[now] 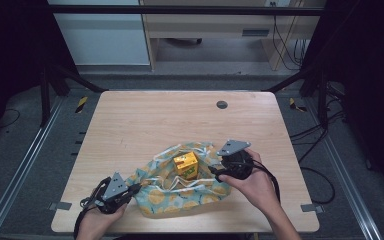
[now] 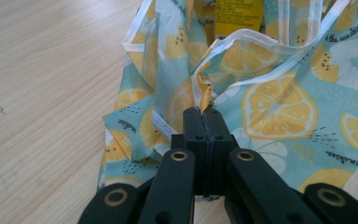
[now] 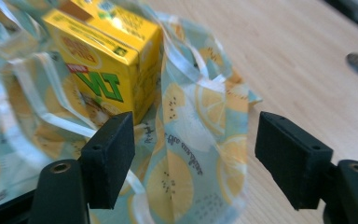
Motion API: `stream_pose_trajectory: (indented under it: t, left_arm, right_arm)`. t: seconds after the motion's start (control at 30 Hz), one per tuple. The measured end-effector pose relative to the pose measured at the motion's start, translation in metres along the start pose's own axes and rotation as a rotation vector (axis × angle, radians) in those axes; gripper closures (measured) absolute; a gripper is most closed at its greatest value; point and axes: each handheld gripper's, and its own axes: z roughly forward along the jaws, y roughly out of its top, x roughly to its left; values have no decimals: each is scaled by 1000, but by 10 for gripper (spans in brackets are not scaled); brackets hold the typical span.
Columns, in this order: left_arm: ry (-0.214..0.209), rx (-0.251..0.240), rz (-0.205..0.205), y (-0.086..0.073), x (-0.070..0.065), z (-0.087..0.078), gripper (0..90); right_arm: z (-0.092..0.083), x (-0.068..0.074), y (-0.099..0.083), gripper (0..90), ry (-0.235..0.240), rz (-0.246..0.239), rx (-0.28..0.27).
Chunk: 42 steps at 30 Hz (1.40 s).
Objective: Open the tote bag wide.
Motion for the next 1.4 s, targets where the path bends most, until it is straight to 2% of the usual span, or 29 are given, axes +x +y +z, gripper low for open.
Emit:
stream_pose_trajectory:
  t: [0.1,0.13,0.17,0.2,0.23,0.27,0.3,0.4,0.47,0.6,0.67,0.7,0.8,0.87,0.93,0.97,1.03,1.27,1.33,1.4]
  left_arm:
    - [0,-1,6,0,0,0,900]
    - [1,-2,9,0,0,-1,900]
    - [3,-5,11,0,0,-1,900]
    - [4,-7,13,0,-1,-2,900]
    - [3,-9,16,1,-1,-3,900]
    - [4,-12,18,1,-1,-3,900]
    - [6,-15,19,2,-1,-3,900]
    - [17,-30,16,7,0,-4,900]
    - [13,-43,26,15,-1,-4,900]
    - [23,-22,73,36,1,4,900]
    - [25,-16,78,41,3,9,900]
    - [23,-25,66,42,3,12,900]
    - [24,-15,52,37,6,17,900]
    - [22,-10,26,31,8,21,900]
    - [16,16,21,25,10,26,900]
    - [12,35,21,23,10,29,900]
    - [3,49,12,19,10,32,900]
    - [-7,103,23,13,8,39,900]
    - [-12,107,15,12,9,38,900]
    - [-10,121,26,10,7,37,900]
  right_arm:
    - [18,-1,0,345,15,4,51]
    - [23,-2,0,399,26,10,67]
    - [29,-3,0,557,22,9,77]
    - [29,-3,0,557,22,9,77]
    - [31,-5,1,644,22,12,74]
    - [30,-9,4,787,8,27,36]
    - [30,-9,4,787,8,27,36]
    - [29,-18,11,897,3,57,3]
    - [31,-27,16,900,-4,61,-8]
    - [33,-45,28,900,-30,79,-36]
    - [35,-50,30,900,-38,83,-44]
    - [37,-52,29,900,-43,92,-44]
    - [46,-56,21,900,-40,111,-24]
    - [54,-59,13,900,-34,123,-8]
    - [60,-60,5,900,-28,141,4]
    - [66,-62,-4,900,-25,153,18]
    - [67,-62,-7,900,-23,161,22]
    - [80,-68,-25,900,-28,209,52]
    - [82,-70,-26,900,-29,211,56]
    - [84,-71,-27,900,-35,212,63]
